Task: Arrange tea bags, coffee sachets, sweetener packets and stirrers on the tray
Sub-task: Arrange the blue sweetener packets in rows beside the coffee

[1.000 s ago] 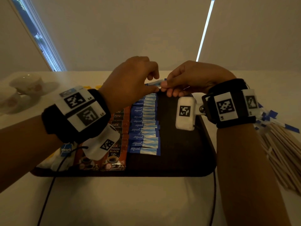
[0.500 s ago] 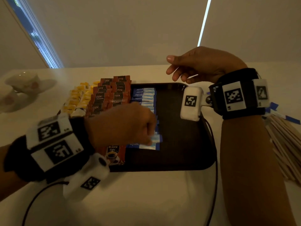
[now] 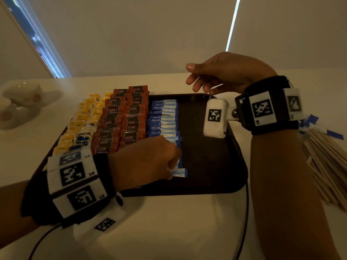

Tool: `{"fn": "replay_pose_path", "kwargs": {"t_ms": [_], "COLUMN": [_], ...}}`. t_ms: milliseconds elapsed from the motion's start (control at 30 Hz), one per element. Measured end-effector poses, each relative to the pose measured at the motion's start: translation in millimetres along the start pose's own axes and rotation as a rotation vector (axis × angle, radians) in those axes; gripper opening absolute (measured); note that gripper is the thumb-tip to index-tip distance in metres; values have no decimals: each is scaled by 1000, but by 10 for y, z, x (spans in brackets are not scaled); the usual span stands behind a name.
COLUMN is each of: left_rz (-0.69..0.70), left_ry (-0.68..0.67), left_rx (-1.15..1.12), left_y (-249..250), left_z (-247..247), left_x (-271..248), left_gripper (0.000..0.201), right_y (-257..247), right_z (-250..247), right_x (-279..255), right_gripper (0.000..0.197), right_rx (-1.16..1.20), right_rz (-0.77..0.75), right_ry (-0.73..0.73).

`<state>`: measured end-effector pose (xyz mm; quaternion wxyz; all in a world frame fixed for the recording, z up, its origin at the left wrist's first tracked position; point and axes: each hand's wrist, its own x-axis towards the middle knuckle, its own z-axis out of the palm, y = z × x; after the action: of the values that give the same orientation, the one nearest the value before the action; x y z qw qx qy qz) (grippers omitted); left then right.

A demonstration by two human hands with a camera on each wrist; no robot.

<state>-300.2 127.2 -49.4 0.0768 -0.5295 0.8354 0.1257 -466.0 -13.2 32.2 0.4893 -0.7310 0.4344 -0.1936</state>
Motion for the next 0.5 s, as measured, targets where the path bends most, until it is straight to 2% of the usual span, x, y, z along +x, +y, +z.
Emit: {"fn": "replay_pose_path", "kwargs": {"t_ms": [500], "left_rz": [-70], "left_ry": [-31], "left_rx": [55], "left_y": [-17], "left_z": [25], "left_x": [-98], "left_gripper": [19], "right_y": [-10], "right_z": [33], "right_x": [-4], "right_gripper": [32], "right_rx": [-5], "right_rz": [11], "right_ry": [-11]}}
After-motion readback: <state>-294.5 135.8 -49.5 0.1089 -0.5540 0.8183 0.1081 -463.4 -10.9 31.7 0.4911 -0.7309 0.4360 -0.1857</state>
